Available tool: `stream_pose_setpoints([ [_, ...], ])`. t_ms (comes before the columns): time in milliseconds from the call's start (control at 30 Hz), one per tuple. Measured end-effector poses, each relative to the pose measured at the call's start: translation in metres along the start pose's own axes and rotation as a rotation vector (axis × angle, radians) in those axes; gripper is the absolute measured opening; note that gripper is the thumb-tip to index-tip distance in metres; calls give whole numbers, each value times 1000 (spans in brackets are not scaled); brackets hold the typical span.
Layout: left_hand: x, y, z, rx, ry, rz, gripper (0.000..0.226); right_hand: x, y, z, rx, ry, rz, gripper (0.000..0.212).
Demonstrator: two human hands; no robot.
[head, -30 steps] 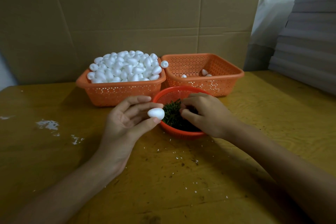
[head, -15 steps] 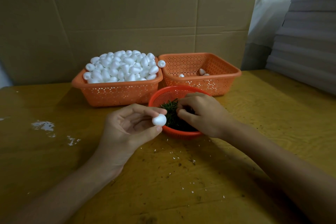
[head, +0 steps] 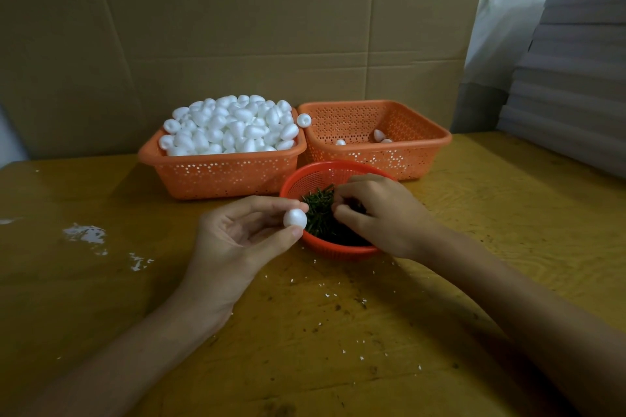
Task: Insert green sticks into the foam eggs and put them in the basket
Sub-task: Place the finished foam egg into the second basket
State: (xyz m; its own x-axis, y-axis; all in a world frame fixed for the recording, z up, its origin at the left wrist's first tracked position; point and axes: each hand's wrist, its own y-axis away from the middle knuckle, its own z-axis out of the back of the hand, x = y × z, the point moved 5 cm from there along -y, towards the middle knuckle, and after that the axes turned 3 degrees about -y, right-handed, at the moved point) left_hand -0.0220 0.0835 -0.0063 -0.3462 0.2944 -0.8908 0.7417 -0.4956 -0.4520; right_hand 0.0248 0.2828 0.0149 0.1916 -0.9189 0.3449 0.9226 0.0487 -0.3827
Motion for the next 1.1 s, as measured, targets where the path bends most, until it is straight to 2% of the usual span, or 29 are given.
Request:
stream_pose_setpoints([
  [367,5,-3,3,-68,130,170,52,-1,1,0,8,4,-5,25],
  [700,8,-4,6,-45,293,189,34,0,1,1,11,-3,-8,25],
  [1100,6,-4,5,-9,249,183,31,0,1,0,17,9,-14,24],
])
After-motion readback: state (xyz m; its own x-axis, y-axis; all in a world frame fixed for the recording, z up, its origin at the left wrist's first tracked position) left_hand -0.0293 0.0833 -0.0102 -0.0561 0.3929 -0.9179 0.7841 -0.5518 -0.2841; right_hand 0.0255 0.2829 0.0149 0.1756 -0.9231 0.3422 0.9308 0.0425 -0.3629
